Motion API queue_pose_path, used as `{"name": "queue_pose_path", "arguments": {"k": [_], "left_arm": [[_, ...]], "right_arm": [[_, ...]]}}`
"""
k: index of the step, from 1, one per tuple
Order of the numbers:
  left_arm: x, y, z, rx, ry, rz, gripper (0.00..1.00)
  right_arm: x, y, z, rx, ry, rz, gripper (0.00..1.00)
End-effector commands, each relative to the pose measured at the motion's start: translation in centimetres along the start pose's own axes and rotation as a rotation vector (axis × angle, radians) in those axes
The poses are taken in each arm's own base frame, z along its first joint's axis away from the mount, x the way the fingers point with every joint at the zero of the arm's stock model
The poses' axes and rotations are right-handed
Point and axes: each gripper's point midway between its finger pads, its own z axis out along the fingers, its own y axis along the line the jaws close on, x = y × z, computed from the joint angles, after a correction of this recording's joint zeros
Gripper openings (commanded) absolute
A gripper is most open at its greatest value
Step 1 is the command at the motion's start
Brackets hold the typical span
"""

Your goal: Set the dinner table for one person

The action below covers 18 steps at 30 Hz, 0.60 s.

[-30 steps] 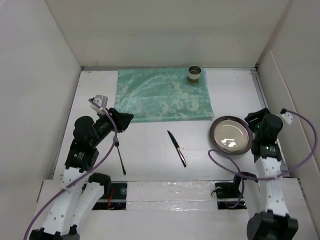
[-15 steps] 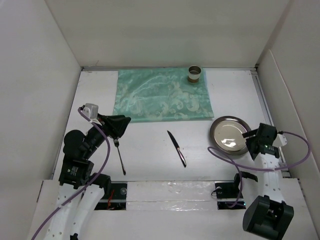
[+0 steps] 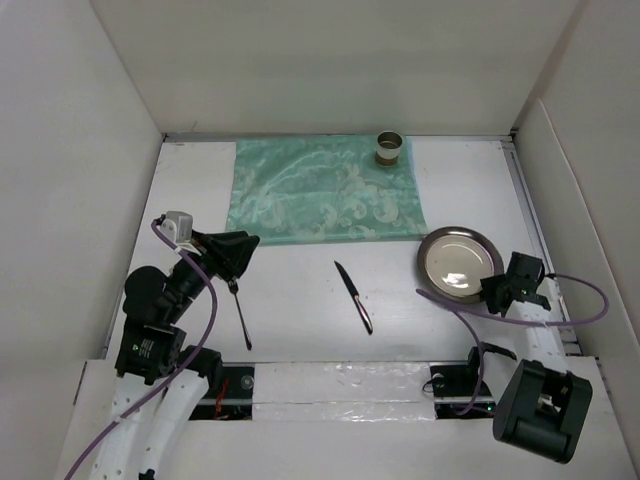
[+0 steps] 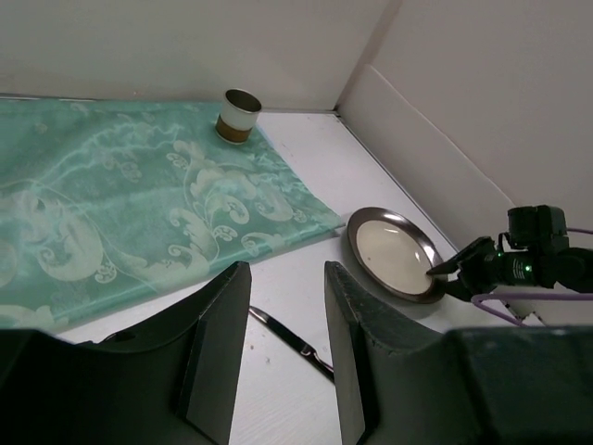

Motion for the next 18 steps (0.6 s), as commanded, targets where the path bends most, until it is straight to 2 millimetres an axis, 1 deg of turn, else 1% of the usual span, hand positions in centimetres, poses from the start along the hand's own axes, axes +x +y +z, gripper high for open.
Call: {"name": "queue_pose_path", "arguments": {"k": [1, 2, 3, 4, 5, 6, 8, 9, 10, 11, 12, 13, 14, 15, 16, 17, 18], "left_arm": [[-1.2, -0.4, -0.3, 0.007, -0.048, 0.024, 0.35], [-1.2, -0.4, -0.4, 0.005, -0.049, 0.026, 0.35], [-1.3, -0.3, -0.4, -0.003, -0.053, 0.027, 0.35], [-1.2, -0.2, -0.4, -0.009, -0.051, 0.027, 0.35], [-1.2, 0.0, -0.4, -0.015, -0.052, 0.028, 0.35], [-1.2, 0.1, -0.3, -0.023, -0.053, 0.028, 0.35], [-1.2, 0.2, -0.4, -0.026, -0.051, 0.029, 0.35], [-1.1, 0.3, -0.3, -0.033, -0.051, 0.029, 0.35], [-1.0, 0.8, -0.3, -0.054, -0.049, 0.031, 0.35], [-1.0, 0.8, -0.3, -0.054, -0.049, 0.031, 0.35], [-0.9, 1.0, -0.2, -0.063, -0.042, 0.029, 0.35], [-0.8, 1.2, 0.0, -0.07, -0.037, 0.03, 0.35], [-0.7, 1.5, 0.1, -0.083, -0.034, 0.027, 0.35], [-0.6, 1.7, 0.1, -0.092, -0.028, 0.026, 0.35], [-0.4, 2.1, 0.4, -0.108, -0.016, 0.025, 0.35], [-0.4, 2.4, 0.4, -0.126, -0.018, 0.027, 0.35], [-0.3, 2.7, 0.5, -0.14, -0.013, 0.027, 0.35]], "right_arm": [[1.3, 0.2, 1.1, -0.036, 0.042, 0.073, 0.42], [1.3, 0.0, 1.1, -0.031, 0.036, 0.082, 0.32], [0.7, 0.4, 0.8, -0.048, 0.012, 0.091, 0.12], [0.5, 0.1, 0.5, -0.038, -0.003, 0.111, 0.04], [-0.1, 0.7, -0.1, -0.055, -0.024, 0.121, 0.0], [-1.0, 1.3, -0.8, -0.081, -0.056, 0.123, 0.0], [-3.2, 2.7, -3.2, -0.144, -0.146, 0.141, 0.0], [-5.3, 4.8, -5.4, -0.219, -0.208, 0.14, 0.0], [-8.0, 7.5, -9.5, -0.348, -0.316, 0.082, 0.0], [-9.0, 8.6, -11.0, -0.385, -0.339, 0.089, 0.0], [-9.5, 10.6, -13.1, -0.478, -0.351, 0.05, 0.0], [-9.7, 11.8, -14.3, -0.516, -0.351, -0.036, 0.0], [-9.8, 13.0, -15.6, -0.558, -0.337, -0.083, 0.0], [-8.8, 15.4, -18.2, -0.671, -0.271, -0.146, 0.0], [-7.9, 16.4, -18.8, -0.725, -0.233, -0.214, 0.0], [-6.9, 17.4, -19.6, -0.793, -0.198, -0.244, 0.0], [-5.0, 18.7, -20.5, -0.908, -0.139, -0.289, 0.0]]}}
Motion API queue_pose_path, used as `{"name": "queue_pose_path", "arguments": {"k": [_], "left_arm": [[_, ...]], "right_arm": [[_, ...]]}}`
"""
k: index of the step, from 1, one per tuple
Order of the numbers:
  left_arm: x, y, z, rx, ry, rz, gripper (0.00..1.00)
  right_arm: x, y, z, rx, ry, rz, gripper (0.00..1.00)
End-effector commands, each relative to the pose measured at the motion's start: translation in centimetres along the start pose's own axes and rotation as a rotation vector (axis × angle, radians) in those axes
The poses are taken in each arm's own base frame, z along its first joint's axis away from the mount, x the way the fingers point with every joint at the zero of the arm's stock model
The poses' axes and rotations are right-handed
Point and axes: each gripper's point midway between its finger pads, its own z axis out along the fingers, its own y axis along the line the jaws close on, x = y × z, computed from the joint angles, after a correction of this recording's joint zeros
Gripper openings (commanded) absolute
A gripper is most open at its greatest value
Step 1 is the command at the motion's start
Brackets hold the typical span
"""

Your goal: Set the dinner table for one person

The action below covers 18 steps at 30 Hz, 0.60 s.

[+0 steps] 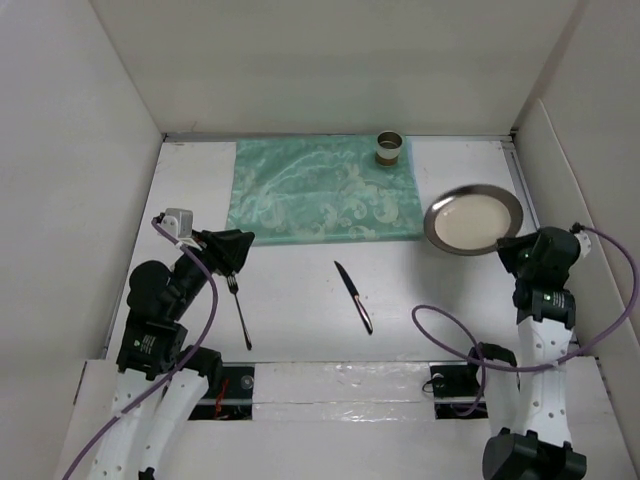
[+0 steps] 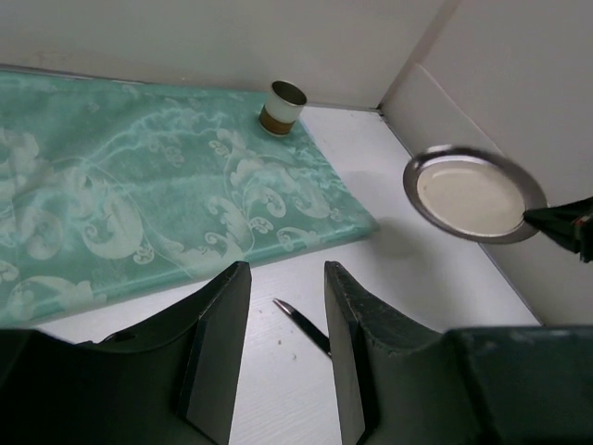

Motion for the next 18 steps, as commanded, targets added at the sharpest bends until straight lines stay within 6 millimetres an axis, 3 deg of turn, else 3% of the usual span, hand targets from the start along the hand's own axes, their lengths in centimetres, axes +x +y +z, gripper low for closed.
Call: {"name": "queue_pose_path", "arguments": {"k": [1, 3, 4, 5, 7, 8, 11, 12, 14, 15, 16, 17, 18], "left_arm": [[-0.5, 0.9, 0.6, -0.048, -0.007, 0.02, 0.35], [-0.3, 1.5, 0.8, -0.075, -0.003, 0.019, 0.35], [0.0, 1.8, 1.0, -0.086, 0.008, 0.018, 0.35], [0.1, 2.1, 1.1, -0.096, 0.008, 0.015, 0.35], [0.3, 2.4, 1.4, -0.109, 0.015, 0.013, 0.35], [0.4, 2.7, 1.5, -0.124, 0.017, 0.01, 0.34], [0.5, 3.5, 1.6, -0.159, 0.01, 0.007, 0.35], [0.5, 3.6, 1.7, -0.167, 0.012, 0.006, 0.35], [0.7, 4.0, 1.8, -0.185, 0.014, 0.005, 0.34], [1.0, 4.3, 2.0, -0.194, 0.026, 0.001, 0.34], [1.0, 4.3, 2.0, -0.194, 0.026, 0.001, 0.34], [1.1, 4.4, 2.1, -0.195, 0.027, 0.001, 0.34], [1.1, 4.8, 2.2, -0.21, 0.031, -0.002, 0.34]], "right_arm": [[0.5, 12.9, -5.4, -0.6, 0.077, -0.118, 0.0], [2.3, 15.3, -5.9, -0.717, 0.127, -0.134, 0.0], [4.9, 16.4, -6.5, -0.777, 0.204, -0.145, 0.0], [6.4, 17.5, -5.8, -0.81, 0.243, -0.145, 0.0], [8.2, 20.5, -6.3, -0.925, 0.282, -0.149, 0.0], [11.6, 21.6, -5.6, -0.936, 0.371, -0.172, 0.0], [14.0, 26.7, -6.5, -1.075, 0.402, -0.176, 0.0], [15.5, 27.7, -4.7, -1.07, 0.413, -0.169, 0.0], [16.0, 30.2, -3.9, -1.112, 0.416, -0.14, 0.0], [18.1, 31.8, -1.9, -1.159, 0.453, -0.088, 0.0], [18.1, 31.8, -1.9, -1.16, 0.454, -0.088, 0.0], [17.8, 33.4, -1.8, -1.201, 0.442, -0.067, 0.0], [19.8, 33.2, 0.6, -1.156, 0.489, -0.053, 0.0]]}}
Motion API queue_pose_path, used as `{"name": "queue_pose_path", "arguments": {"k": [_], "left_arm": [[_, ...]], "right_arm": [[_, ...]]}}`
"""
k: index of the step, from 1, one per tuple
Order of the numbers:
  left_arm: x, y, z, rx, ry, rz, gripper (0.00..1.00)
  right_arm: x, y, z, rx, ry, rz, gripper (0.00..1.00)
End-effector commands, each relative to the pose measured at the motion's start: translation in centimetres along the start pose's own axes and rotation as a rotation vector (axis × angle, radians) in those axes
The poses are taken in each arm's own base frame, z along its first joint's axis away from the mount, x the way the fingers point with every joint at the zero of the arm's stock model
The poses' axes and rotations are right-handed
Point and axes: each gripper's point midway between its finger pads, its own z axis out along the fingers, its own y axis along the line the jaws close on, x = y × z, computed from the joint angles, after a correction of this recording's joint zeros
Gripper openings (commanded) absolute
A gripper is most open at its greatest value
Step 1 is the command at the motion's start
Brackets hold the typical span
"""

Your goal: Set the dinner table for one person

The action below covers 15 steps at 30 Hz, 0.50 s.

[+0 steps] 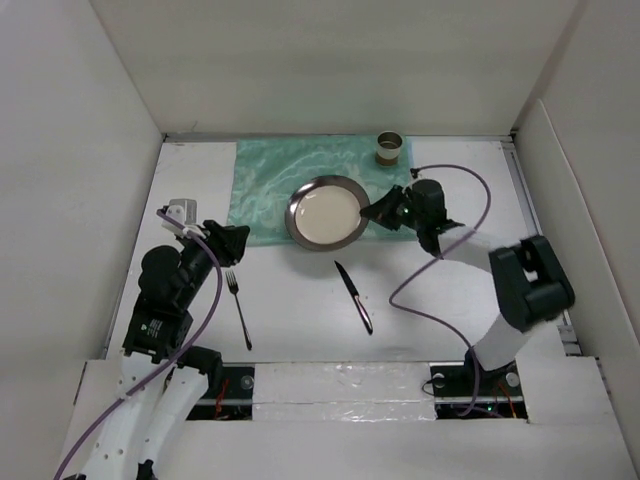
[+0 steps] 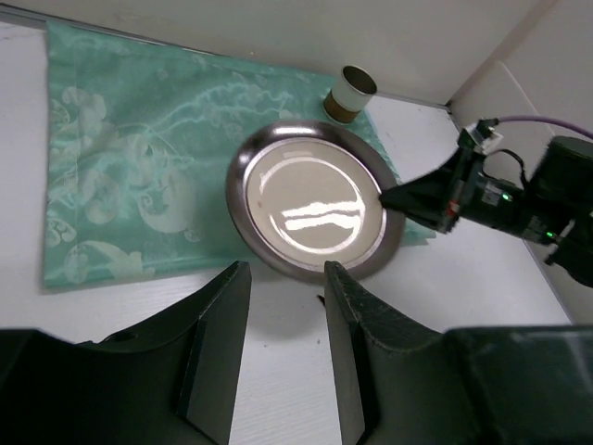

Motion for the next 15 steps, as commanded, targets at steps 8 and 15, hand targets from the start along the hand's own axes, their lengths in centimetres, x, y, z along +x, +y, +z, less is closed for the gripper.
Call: {"name": "queue_pose_path", "arguments": {"k": [8, 15], "left_arm": [[0.3, 0.8, 1.5, -0.007, 0.023, 0.0, 0.34], [0.5, 0.8, 1.7, -0.009, 0.04, 0.002, 0.34]], "right_arm": [[-10.0, 10.5, 7.8, -0.455, -0.227, 0.04, 0.0], [-9.0, 10.4, 11.2, -0.479, -0.185, 0.138, 0.0]]}}
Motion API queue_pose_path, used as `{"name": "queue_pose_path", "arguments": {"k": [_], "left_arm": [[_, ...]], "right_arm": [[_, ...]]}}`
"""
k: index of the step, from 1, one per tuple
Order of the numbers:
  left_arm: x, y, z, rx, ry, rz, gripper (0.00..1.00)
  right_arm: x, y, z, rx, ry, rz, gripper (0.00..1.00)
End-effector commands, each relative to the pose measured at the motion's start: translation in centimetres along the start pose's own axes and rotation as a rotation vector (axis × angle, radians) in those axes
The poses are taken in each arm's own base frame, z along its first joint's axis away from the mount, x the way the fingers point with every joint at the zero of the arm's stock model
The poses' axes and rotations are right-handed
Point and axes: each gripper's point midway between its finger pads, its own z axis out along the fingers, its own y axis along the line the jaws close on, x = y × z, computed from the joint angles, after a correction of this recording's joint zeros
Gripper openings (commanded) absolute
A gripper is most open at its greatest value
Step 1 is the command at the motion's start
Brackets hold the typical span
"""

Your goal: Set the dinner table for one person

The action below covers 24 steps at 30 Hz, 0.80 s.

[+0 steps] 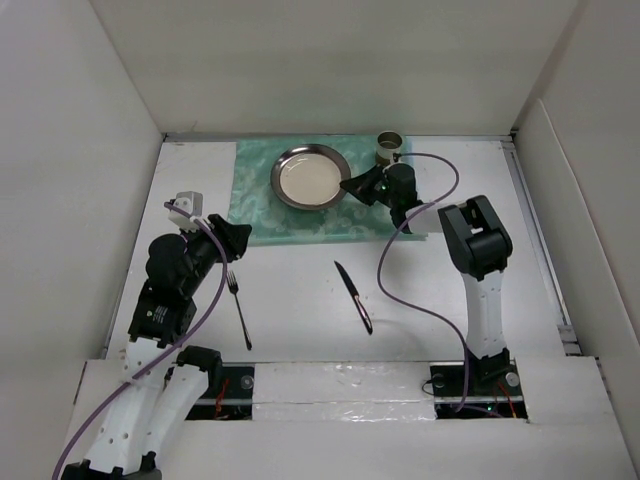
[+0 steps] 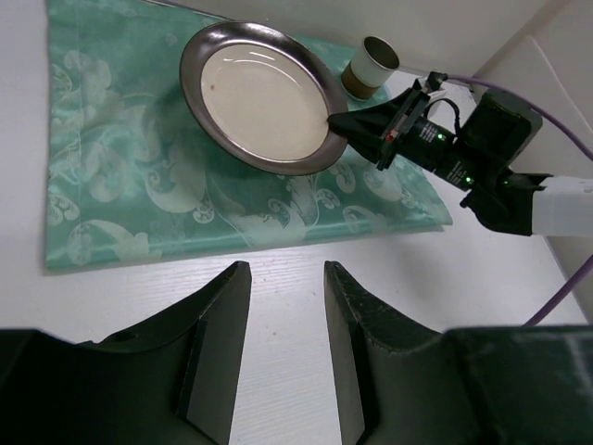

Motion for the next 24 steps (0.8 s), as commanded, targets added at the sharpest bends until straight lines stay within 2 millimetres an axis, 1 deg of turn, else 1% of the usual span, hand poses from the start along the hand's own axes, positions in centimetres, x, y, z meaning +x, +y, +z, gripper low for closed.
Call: {"name": "queue_pose_path", "arguments": {"k": [1, 3, 4, 5, 6, 7, 8, 11, 14, 15, 18, 19, 22, 23, 24], "left_arm": [[-0.7, -0.7, 0.2, 0.038, -0.026, 0.018, 0.34], [-0.9, -0.8, 0.1, 0.043, -0.03, 0.021, 0.34], [-0.9, -0.7, 0.1, 0.04, -0.03, 0.02, 0.34], [-1.0, -0.8, 0.1, 0.039, -0.031, 0.022, 0.34], [-0.8, -0.9, 0.0, 0.047, -0.027, 0.02, 0.34], [-0.8, -0.9, 0.0, 0.047, -0.027, 0.02, 0.34], [-1.0, -0.9, 0.0, 0.049, -0.034, 0.022, 0.34], [-0.9, -0.9, 0.0, 0.045, -0.031, 0.021, 0.34], [-0.8, -1.0, -0.1, 0.054, -0.03, 0.02, 0.34], [-0.8, -0.9, 0.0, 0.048, -0.028, 0.019, 0.34], [-0.8, -1.0, 0.0, 0.053, -0.029, 0.02, 0.34], [-0.8, -1.0, -0.1, 0.053, -0.029, 0.02, 0.34], [-0.8, -0.9, 0.1, 0.048, -0.028, 0.021, 0.34], [-0.8, -0.9, 0.1, 0.049, -0.028, 0.021, 0.34], [-0.7, -1.0, 0.0, 0.055, -0.026, 0.021, 0.34]], "right_arm": [[-2.5, 11.6, -0.4, -0.338, -0.073, -0.021, 0.0], [-2.5, 10.8, -0.2, -0.311, -0.076, -0.007, 0.0], [-2.0, 10.7, 0.0, -0.304, -0.072, -0.006, 0.0], [-2.0, 10.2, 0.2, -0.284, -0.077, -0.001, 0.0], [-1.8, 9.1, 0.6, -0.253, -0.074, 0.003, 0.0], [-1.8, 9.1, 0.6, -0.253, -0.074, 0.003, 0.0], [-1.3, 8.5, 0.8, -0.233, -0.075, 0.004, 0.0], [-1.2, 7.5, 1.2, -0.212, -0.079, 0.008, 0.0], [-1.3, 7.1, 1.4, -0.196, -0.087, 0.004, 0.0], [-1.9, 6.9, 1.3, -0.185, -0.1, 0.001, 0.0], [-2.1, 6.6, 1.6, -0.171, -0.102, -0.004, 0.0], [-2.7, 6.5, 1.4, -0.17, -0.115, -0.007, 0.0], [-2.8, 6.7, 1.4, -0.17, -0.118, -0.018, 0.0], [-3.3, 6.4, 1.4, -0.16, -0.124, -0.016, 0.0], [-3.2, 6.3, 1.5, -0.158, -0.12, -0.017, 0.0]]}}
